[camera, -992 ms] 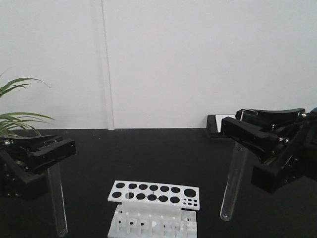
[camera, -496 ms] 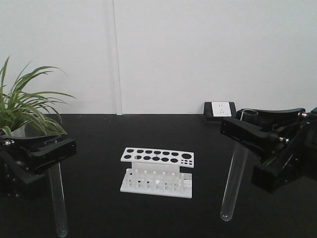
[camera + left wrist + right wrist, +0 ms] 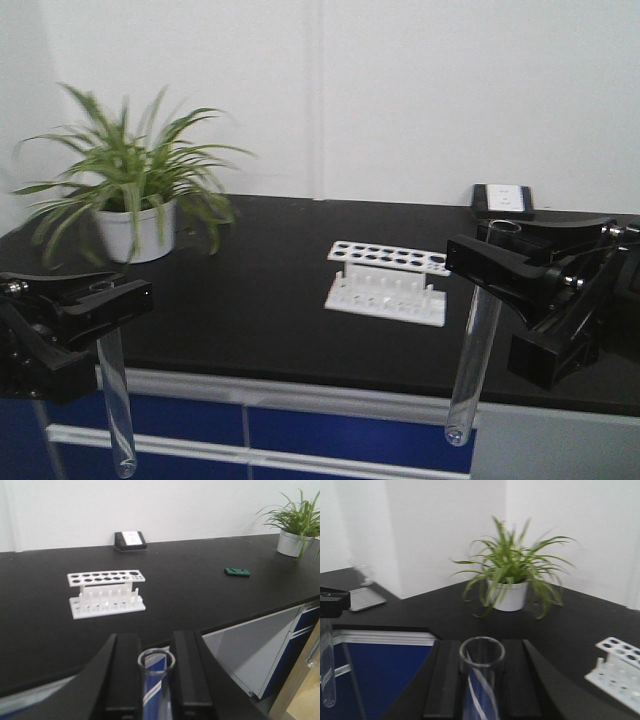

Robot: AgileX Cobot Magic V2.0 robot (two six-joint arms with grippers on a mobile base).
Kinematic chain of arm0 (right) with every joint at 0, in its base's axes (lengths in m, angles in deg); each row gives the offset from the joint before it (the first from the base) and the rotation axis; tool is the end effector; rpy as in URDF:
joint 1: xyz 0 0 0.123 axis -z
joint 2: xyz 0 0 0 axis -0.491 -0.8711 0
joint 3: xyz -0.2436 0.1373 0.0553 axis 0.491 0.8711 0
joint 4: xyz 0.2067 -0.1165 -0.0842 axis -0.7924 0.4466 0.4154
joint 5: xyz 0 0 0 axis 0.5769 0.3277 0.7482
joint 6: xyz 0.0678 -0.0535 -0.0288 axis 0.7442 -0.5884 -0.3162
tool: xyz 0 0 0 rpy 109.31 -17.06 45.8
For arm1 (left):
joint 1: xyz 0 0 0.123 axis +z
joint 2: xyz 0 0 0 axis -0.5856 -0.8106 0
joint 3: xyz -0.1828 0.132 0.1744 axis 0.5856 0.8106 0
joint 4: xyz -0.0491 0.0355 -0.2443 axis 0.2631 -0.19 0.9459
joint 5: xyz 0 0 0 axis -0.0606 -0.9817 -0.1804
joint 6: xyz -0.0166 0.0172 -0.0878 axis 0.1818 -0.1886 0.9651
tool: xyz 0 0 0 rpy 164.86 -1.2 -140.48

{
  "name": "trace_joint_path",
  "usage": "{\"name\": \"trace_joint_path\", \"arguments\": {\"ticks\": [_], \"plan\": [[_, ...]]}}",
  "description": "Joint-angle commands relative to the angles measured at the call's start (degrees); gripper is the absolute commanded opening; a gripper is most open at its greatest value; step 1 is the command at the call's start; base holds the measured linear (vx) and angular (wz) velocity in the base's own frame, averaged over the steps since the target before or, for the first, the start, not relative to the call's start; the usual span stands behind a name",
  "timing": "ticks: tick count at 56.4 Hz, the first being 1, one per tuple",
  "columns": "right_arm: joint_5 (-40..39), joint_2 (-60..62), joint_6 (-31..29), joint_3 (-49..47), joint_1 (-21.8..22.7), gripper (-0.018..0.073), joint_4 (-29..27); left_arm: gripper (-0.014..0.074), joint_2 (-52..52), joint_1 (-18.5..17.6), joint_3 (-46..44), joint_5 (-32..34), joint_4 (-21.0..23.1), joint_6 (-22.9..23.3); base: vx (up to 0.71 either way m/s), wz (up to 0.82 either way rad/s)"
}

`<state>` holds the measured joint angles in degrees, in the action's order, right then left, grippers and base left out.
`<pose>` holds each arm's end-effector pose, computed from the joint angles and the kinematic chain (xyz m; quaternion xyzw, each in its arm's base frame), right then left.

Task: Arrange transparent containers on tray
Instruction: 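Hold both tubes upright while the base drives to the yellow tray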

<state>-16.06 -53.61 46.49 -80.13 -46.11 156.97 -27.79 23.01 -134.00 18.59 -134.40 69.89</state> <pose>0.1901 0.0983 0.4062 -0.2572 0.6805 0.2552 0.6368 0.2032 -0.0827 0.3819 0.1483 0.7324 -0.2757 0.6047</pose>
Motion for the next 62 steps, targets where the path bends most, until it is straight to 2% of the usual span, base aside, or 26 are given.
{"name": "trace_joint_path", "arguments": {"ticks": [1,62], "plan": [[1.6,0.9,-0.1,-1.9,0.1,-0.0011,1.1,0.0000,1.0,-0.3,-1.6,-1.6,-4.3,0.5,-0.41,0.40],[1.5,1.0,-0.1,-1.9,0.1,-0.0011,1.1,0.0000,1.0,-0.3,-1.6,-1.7,-4.3,0.5,-0.36,0.47]]}}
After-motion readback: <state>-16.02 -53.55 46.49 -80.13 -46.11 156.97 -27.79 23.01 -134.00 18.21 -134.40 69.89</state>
